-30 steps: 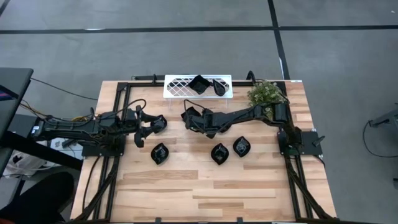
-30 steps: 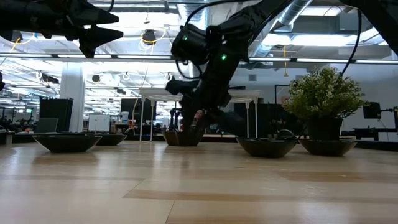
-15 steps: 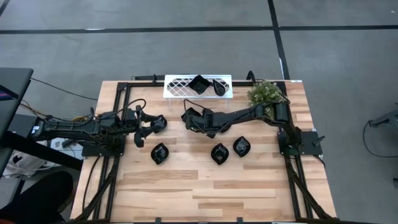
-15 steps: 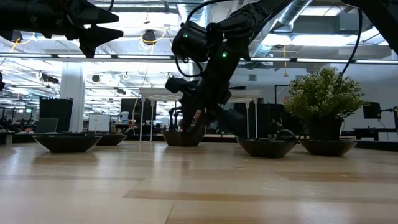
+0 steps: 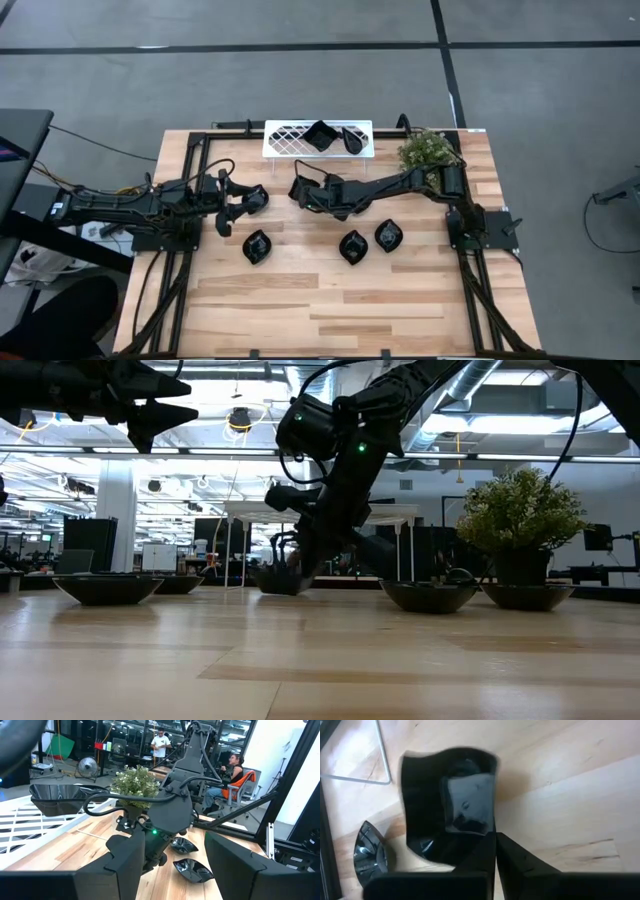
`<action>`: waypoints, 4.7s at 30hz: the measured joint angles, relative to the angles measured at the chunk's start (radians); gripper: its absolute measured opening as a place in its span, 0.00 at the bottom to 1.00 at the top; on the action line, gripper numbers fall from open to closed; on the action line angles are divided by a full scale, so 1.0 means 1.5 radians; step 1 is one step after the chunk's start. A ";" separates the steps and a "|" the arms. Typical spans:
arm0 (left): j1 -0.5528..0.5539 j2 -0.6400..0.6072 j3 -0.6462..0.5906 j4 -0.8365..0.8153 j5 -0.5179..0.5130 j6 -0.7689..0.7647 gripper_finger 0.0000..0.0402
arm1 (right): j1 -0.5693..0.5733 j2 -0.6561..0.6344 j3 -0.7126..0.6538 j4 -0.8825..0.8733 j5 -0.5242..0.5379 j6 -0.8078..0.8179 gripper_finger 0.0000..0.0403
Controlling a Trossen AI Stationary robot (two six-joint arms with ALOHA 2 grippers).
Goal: Pick & Place Mini shaped plates
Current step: Stack the distorted square plate on top of the other distorted square plates on the shelf
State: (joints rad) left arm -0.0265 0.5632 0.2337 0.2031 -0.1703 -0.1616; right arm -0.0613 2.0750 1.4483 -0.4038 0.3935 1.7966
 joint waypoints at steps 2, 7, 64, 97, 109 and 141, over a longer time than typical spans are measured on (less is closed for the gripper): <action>0.000 0.000 0.000 0.000 0.000 0.000 0.52 | 0.001 0.000 0.000 -0.003 0.000 0.000 0.02; 0.000 0.000 0.000 0.000 0.000 0.000 0.52 | 0.004 0.000 0.000 -0.008 0.000 0.000 0.01; 0.000 0.002 0.000 0.000 0.000 0.000 0.52 | 0.002 -0.331 0.024 -0.040 0.147 -0.173 0.00; 0.000 0.002 0.000 0.005 0.000 0.000 0.52 | -0.100 -0.291 0.025 -0.042 0.100 -0.001 0.00; 0.004 0.002 0.000 0.005 0.000 0.000 0.52 | -0.150 -0.256 0.024 -0.007 -0.001 -0.045 0.00; 0.004 0.002 0.000 0.005 0.000 0.000 0.52 | -0.157 -0.258 0.024 -0.110 -0.036 -0.037 0.00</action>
State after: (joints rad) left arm -0.0208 0.5659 0.2337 0.2108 -0.1707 -0.1619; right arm -0.2970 1.6878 1.4837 -0.5686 0.3401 1.7411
